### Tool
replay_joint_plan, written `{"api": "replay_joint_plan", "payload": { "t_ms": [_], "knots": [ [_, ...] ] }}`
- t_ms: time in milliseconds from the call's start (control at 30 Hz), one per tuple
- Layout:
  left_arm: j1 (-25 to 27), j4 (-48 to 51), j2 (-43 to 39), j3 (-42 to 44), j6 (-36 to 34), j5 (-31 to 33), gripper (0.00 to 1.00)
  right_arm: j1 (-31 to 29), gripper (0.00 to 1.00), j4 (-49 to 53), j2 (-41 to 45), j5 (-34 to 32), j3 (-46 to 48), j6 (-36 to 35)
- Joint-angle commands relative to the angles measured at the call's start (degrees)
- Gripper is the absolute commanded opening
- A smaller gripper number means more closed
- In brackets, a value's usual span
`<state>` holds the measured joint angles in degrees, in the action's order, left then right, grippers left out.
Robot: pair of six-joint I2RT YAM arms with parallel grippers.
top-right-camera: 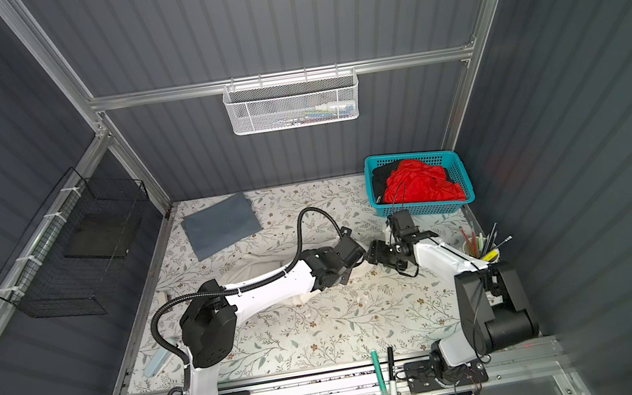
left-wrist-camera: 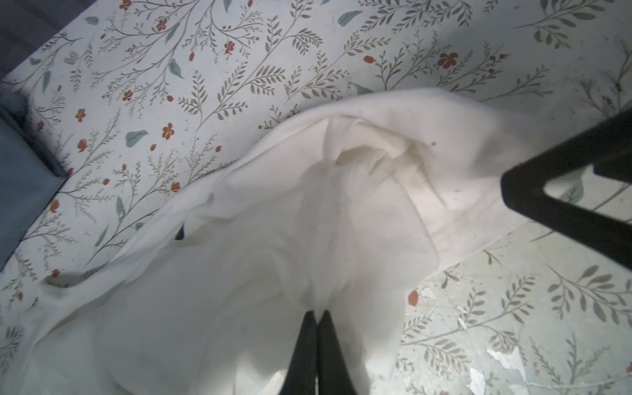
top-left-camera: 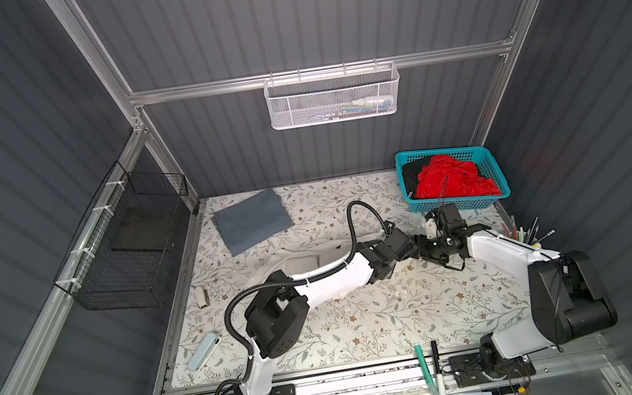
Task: Fold and stack the t-shirts
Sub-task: 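Lift the white t-shirt with both grippers and spread it onto the table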
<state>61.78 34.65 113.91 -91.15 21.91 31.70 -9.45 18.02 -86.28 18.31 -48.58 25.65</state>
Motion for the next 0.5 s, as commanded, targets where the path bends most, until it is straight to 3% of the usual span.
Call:
{"api": "replay_joint_plan", "payload": {
  "t_ms": [0,167,300,467],
  "knots": [
    [-0.3,3.8,-7.5,1.6,1.4,5.3,0.00,-0.2,0.54,-3.5,-2.5,3.0,-2.9,-1.0],
    [-1.9,8.0,-16.7,5.4,2.5,13.1,0.00,-0.3,0.00,-2.8,-5.2,4.3,-6.8,-2.7],
    [-8.5,6.7,-23.2,7.7,-1.4,14.6,0.00,-0.3,0.00,3.5,-4.7,1.6,-15.0,-6.9],
    [-18.5,-1.9,-27.4,2.5,-16.9,13.7,0.00,0.1,0.00,16.5,-6.0,-2.1,-37.5,-13.8]
  ]
}}
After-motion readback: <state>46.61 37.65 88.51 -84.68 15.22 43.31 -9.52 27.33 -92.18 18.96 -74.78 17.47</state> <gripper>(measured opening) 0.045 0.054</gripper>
